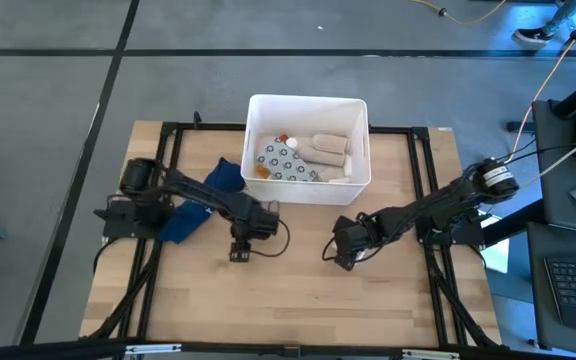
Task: Pick & place medical supplies in basket/bin
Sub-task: Put the white and green pill bottle into the white bin
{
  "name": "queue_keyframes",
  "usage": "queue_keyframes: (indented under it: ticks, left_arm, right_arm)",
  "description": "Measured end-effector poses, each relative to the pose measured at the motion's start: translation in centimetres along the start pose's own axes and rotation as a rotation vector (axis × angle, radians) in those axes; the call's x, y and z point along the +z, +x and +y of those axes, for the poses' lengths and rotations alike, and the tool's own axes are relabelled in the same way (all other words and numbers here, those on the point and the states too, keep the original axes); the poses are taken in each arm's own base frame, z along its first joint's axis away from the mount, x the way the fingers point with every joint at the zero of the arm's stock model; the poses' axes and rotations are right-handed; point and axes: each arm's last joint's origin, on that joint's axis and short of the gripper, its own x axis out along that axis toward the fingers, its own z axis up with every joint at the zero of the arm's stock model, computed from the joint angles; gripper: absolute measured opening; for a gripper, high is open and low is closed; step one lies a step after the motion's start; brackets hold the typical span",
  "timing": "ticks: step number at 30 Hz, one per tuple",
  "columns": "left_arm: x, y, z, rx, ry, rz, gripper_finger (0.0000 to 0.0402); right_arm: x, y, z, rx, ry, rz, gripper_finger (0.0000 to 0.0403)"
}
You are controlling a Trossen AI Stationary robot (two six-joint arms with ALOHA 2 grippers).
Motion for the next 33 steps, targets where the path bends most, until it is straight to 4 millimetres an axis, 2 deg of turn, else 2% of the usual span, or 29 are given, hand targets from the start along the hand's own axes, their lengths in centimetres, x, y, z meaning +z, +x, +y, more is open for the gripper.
queue_keyframes:
  ticks: [10,22,33]
  left_arm:
    - [-3.6,-1.3,0.1,0.01,-0.08,-0.363,0.0214]
    - [-7.5,-2.6,-0.2,0.068,-0.131,-0.467,0.0214]
    - [-8.5,-3.6,-0.3,0.114,-0.149,-0.52,0.0214]
  right_arm:
    - [1.4,1.1,0.3,0.063,0.022,-0.071,0.0232]
    - [2.6,0.3,1.2,0.078,-0.027,-0.115,0.021]
    - [2.9,0.1,1.4,0.094,-0.04,-0.142,0.0208]
